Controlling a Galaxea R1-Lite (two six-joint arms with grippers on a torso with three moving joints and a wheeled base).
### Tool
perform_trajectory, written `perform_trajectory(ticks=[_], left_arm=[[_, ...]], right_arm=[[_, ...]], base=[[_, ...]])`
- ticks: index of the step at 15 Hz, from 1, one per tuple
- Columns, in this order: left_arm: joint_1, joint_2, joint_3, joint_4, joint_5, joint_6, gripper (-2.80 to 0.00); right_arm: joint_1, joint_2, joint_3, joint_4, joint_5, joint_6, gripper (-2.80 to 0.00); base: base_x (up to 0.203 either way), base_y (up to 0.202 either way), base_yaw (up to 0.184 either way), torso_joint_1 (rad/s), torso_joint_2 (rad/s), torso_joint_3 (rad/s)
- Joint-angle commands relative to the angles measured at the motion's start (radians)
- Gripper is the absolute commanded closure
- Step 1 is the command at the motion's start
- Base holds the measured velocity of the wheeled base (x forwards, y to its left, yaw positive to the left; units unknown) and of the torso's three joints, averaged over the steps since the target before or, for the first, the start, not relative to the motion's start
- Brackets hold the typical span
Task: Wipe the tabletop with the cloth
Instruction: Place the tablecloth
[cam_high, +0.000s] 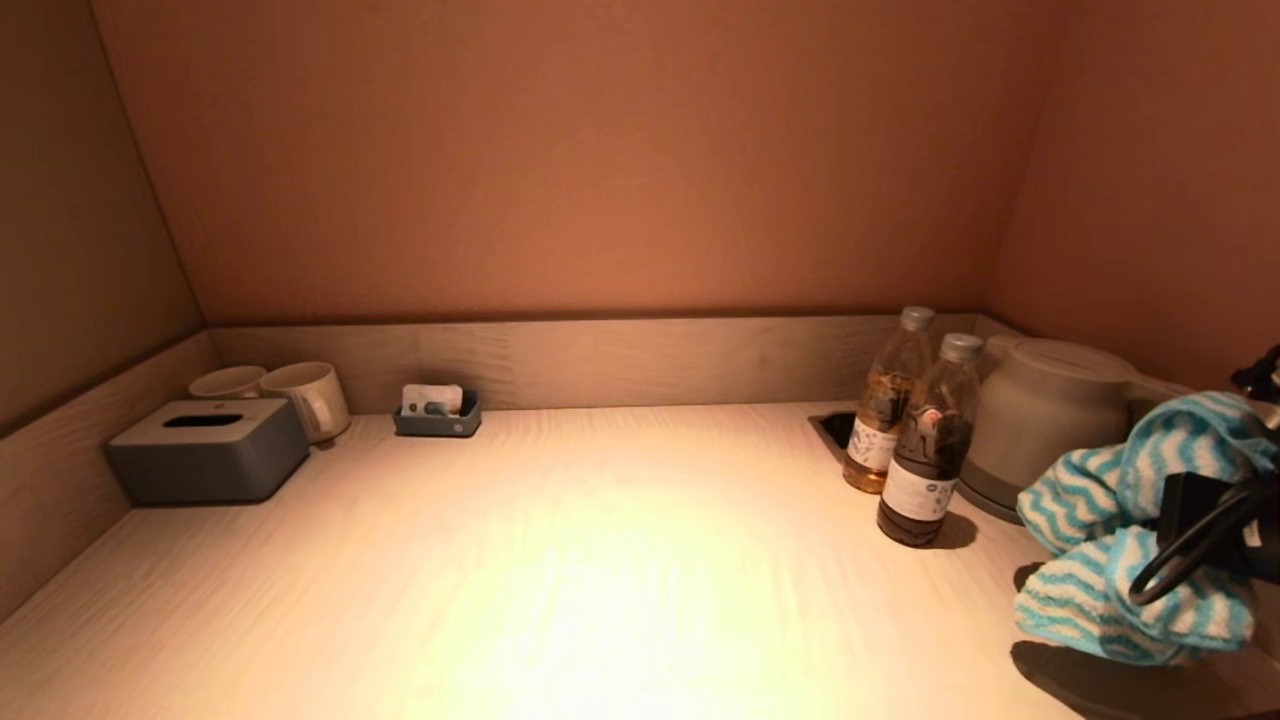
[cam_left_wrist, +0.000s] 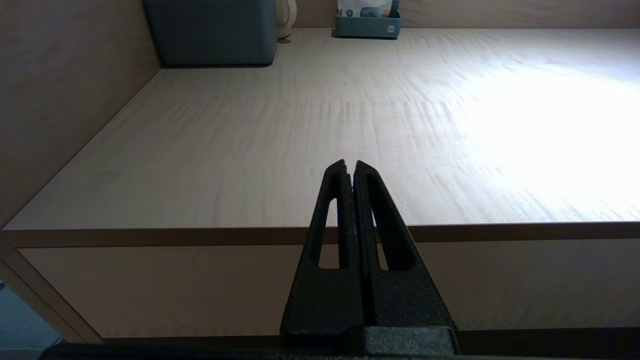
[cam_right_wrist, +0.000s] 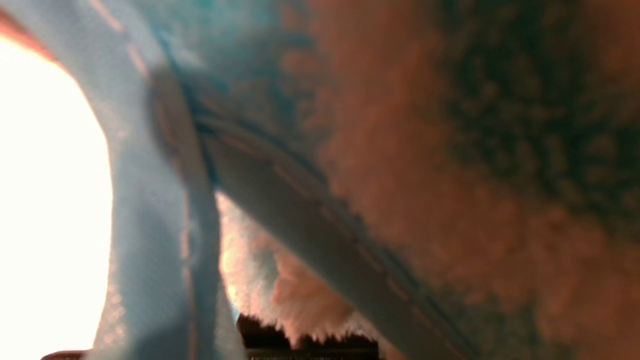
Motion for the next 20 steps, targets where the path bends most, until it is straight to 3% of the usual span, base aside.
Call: perform_trajectory(ticks=[1, 5, 17, 18, 20], left_arm=[[0.000, 0.000, 0.000, 0.000, 0.000, -0.001, 0.00], [0.000, 0.000, 0.000, 0.000, 0.000, -0.001, 0.00], [0.000, 0.000, 0.000, 0.000, 0.000, -0.001, 0.00], [0.000, 0.000, 0.000, 0.000, 0.000, -0.001, 0.00], [0.000, 0.000, 0.000, 0.000, 0.000, -0.001, 0.00]], right_arm=[[-0.043, 0.082, 0.000, -0.043, 0.010, -0.007, 0.00], [-0.085, 0.148, -0.006, -0.068, 0.039, -0.031, 0.00], [-0.092, 0.271, -0.014, -0.140, 0.039, -0.054, 0.00], [-0.092, 0.271, -0.014, -0.140, 0.039, -0.054, -2.80], [-0.092, 0.282, -0.032, -0.140, 0.039, -0.053, -2.80]], base=[[0.000, 0.000, 0.000, 0.000, 0.00, 0.000], [0.000, 0.000, 0.000, 0.000, 0.00, 0.000], [0.000, 0.000, 0.000, 0.000, 0.00, 0.000], [0.000, 0.000, 0.000, 0.000, 0.00, 0.000], [0.000, 0.000, 0.000, 0.000, 0.00, 0.000]])
